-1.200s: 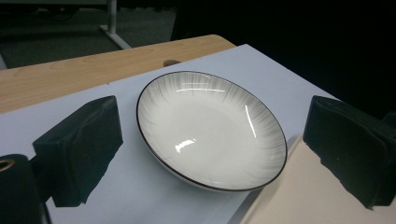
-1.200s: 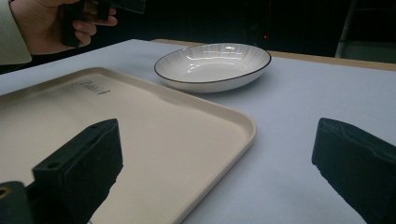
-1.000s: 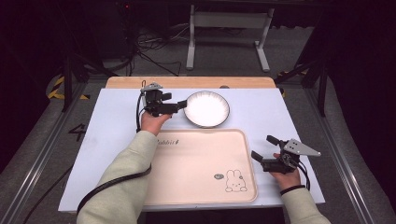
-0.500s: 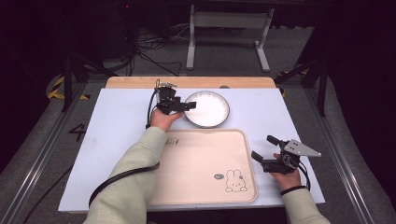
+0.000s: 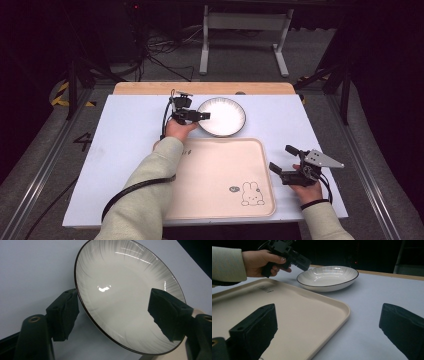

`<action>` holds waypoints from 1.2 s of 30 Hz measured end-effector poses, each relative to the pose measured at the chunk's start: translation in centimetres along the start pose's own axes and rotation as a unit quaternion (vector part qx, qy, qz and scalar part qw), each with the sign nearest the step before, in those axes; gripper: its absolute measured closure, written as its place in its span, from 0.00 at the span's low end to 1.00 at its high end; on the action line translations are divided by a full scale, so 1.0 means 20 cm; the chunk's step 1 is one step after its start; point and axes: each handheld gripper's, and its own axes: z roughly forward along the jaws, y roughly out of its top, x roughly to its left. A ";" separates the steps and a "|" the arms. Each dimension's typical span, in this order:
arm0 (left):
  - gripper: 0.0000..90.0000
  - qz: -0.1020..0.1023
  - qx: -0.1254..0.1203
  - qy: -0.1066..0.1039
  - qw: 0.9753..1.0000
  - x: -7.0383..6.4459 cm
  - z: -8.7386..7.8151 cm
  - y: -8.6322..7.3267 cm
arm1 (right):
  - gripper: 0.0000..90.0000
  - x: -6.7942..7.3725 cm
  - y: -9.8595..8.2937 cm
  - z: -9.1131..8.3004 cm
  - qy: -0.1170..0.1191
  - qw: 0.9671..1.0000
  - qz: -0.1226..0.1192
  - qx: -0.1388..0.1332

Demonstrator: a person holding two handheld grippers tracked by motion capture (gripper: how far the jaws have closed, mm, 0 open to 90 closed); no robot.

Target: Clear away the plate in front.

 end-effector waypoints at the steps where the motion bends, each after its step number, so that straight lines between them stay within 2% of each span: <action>1: 0.32 -0.012 0.003 -0.001 1.000 0.01 0.01 0.00 | 0.02 0.00 0.00 0.00 0.000 1.000 0.001 0.000; 3: 0.34 -0.018 0.005 -0.002 1.000 0.01 0.01 0.00 | 0.02 0.00 0.00 0.00 0.000 1.000 0.001 -0.001; 4: 0.35 -0.028 0.011 0.003 1.000 0.03 0.01 0.00 | 0.02 0.00 0.00 0.00 0.000 1.000 0.000 -0.001; 6: 0.37 -0.043 0.014 -0.001 0.999 0.04 0.02 0.00 | 0.02 0.00 0.00 0.00 0.000 1.000 0.001 -0.001; 9: 0.42 -0.046 0.018 -0.003 0.999 0.05 0.03 -0.01 | 0.02 0.00 0.00 0.00 0.000 1.000 0.001 0.000; 11: 0.48 -0.043 0.018 0.004 0.999 0.05 0.03 -0.02 | 0.02 0.00 0.00 0.00 0.000 1.000 0.001 0.000; 15: 0.54 -0.046 0.018 0.007 0.999 0.05 0.04 -0.02 | 0.02 0.00 0.00 0.00 0.000 1.000 0.001 0.000; 17: 0.56 -0.054 0.022 0.010 0.998 0.05 0.05 -0.02 | 0.02 0.00 0.00 0.00 0.001 1.000 0.001 -0.001; 21: 0.64 -0.047 0.034 0.015 0.998 0.05 0.07 -0.03 | 0.02 0.00 0.00 0.00 0.001 1.000 0.000 0.000; 22: 0.66 -0.038 0.038 0.031 0.998 0.04 0.09 -0.03 | 0.02 0.00 0.00 0.00 0.001 1.000 0.001 -0.001; 23: 0.68 -0.038 0.038 0.031 0.998 0.04 0.09 -0.03 | 0.02 0.00 0.00 0.00 0.001 1.000 0.001 -0.001; 24: 0.71 -0.053 0.039 0.038 0.997 0.04 0.09 -0.02 | 0.02 0.00 0.00 0.00 0.000 1.000 0.000 -0.001; 26: 0.76 -0.055 0.038 0.035 0.997 0.05 0.08 -0.02 | 0.03 0.00 0.00 0.00 0.001 1.000 0.000 0.000; 29: 0.78 -0.069 0.034 0.030 0.997 0.06 0.08 -0.03 | 0.03 0.00 0.00 0.00 0.001 1.000 -0.001 0.000; 36: 0.78 -0.076 0.030 0.030 0.996 0.06 0.08 -0.04 | 0.03 0.00 0.00 0.00 0.001 1.000 0.000 0.000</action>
